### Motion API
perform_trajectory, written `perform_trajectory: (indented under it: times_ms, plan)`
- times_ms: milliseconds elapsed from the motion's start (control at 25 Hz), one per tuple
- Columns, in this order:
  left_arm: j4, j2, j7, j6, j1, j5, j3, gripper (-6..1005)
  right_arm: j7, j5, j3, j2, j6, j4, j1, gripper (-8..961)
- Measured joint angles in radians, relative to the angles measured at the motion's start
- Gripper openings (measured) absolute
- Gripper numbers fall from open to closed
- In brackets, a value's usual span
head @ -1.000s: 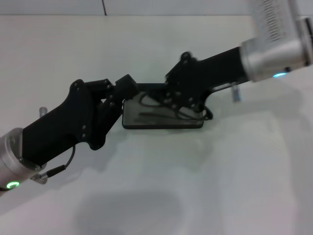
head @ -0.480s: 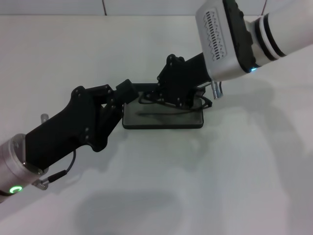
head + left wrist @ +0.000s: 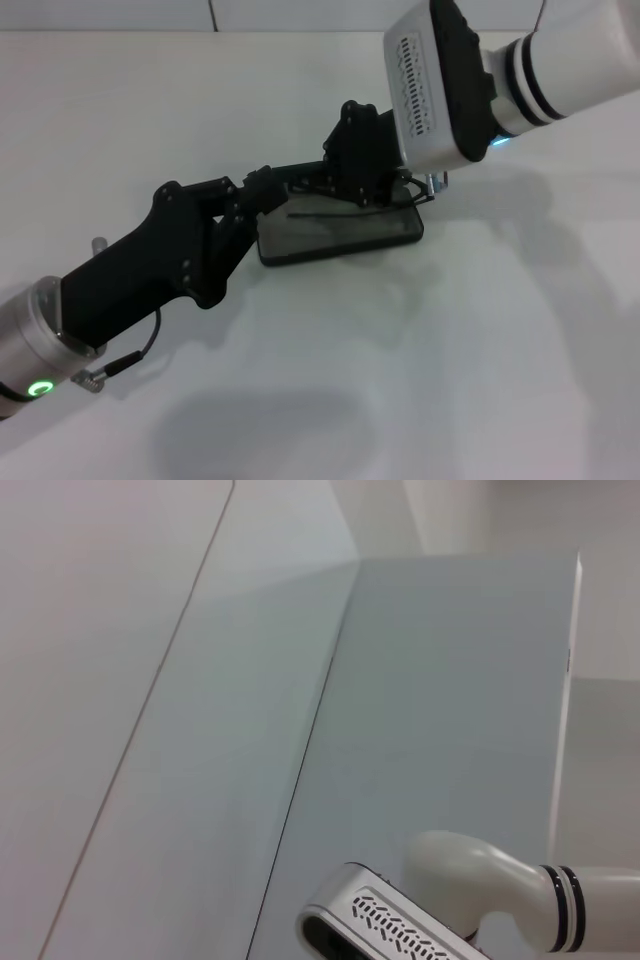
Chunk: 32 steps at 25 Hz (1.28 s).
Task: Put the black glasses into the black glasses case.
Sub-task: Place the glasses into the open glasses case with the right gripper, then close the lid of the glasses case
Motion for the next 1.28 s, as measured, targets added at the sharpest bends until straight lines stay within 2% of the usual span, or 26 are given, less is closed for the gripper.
perform_trajectory:
  times_ms: [400,840,920,1160,1280]
  plan:
    - [-0.008,-0.001,0.0,-0.007,-0.001,0.0,0.0,20,0.001,0.023,-0.058,0.0,0.032,0.0,0.024,26]
    - [-0.008,-0.001,0.0,-0.008,0.0,0.0,0.0,21,0.002,0.033,-0.05,0.0,0.029,-0.011,0.021,275]
    - [-0.008,-0.001,0.0,-0.008,0.0,0.0,0.0,21,0.002,0.038,-0.042,0.0,0.014,-0.012,0.02,269]
    - [-0.008,0.0,0.0,-0.008,0.002,0.0,0.0,21,0.008,0.041,0.077,-0.003,-0.149,-0.051,0.002,250]
    - [-0.007,0.0,0.0,-0.008,0.002,0.0,0.0,21,0.023,0.037,0.187,-0.006,-0.23,-0.07,-0.028,241]
